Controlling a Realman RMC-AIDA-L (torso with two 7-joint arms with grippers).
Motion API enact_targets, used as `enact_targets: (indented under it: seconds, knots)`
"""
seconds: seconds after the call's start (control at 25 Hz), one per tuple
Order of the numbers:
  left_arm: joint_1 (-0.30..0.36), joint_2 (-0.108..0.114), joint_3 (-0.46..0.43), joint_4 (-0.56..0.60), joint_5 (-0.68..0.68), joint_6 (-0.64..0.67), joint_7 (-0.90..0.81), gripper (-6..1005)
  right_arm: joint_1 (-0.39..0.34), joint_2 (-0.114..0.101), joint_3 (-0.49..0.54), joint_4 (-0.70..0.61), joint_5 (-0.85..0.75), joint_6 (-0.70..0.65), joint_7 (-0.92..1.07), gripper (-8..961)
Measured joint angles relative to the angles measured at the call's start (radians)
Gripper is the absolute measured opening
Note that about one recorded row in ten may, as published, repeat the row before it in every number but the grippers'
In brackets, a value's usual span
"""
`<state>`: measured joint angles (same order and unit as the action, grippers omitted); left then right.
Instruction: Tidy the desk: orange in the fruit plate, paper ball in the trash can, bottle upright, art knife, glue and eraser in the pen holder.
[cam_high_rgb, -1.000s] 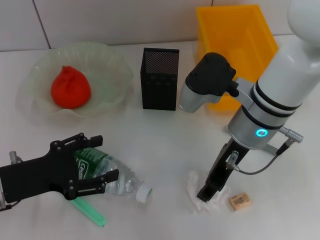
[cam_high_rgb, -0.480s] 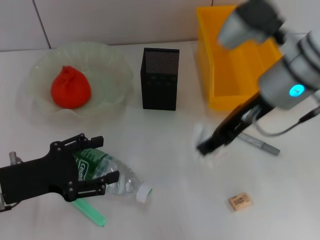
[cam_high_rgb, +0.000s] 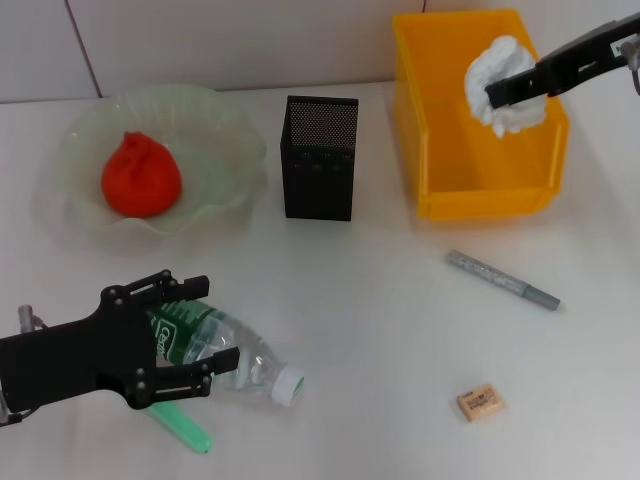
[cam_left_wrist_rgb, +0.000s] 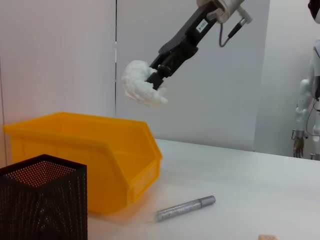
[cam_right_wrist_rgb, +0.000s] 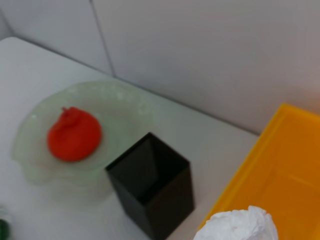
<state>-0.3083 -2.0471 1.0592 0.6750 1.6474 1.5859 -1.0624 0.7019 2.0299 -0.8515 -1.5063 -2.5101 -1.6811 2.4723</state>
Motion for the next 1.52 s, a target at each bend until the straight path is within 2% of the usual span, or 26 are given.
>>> enact_targets:
  seconds: [0.24,0.4,0.6,0.76,0.88,1.24,1.36,1.52]
  knots:
    - [0.000,0.004,-0.002,0.001,0.000,0.000,0.001,865,0.007,0.007,-0.021,0.032,-0.091,0.096,-0.023,433]
    - [-0.001,0.008,-0.004,0.000,0.000,-0.002,0.009,865,0.000,0.019,-0.072,0.089,-0.112,0.225,-0.024,432]
    - [-0.003,0.009,-0.004,0.001,0.000,-0.003,0.012,864,0.014,0.026,-0.130,0.150,-0.153,0.305,-0.024,431]
    - [-0.009,0.010,-0.005,0.001,0.000,-0.011,0.012,864,0.023,0.050,-0.172,0.191,-0.238,0.411,-0.017,431]
    - [-0.009,0.010,-0.005,0.000,0.000,-0.012,0.014,864,0.026,0.052,-0.211,0.249,-0.247,0.491,0.001,430]
    - [-0.008,0.008,-0.007,0.001,0.000,-0.012,0.015,864,0.027,0.051,-0.233,0.283,-0.245,0.540,0.008,748]
    - [-0.006,0.008,-0.008,0.001,-0.001,-0.012,0.015,864,0.011,0.050,-0.227,0.227,-0.215,0.500,0.022,782]
    - [-0.001,0.008,-0.016,0.003,-0.005,-0.012,0.015,864,-0.049,0.049,-0.229,0.070,-0.086,0.383,0.023,804]
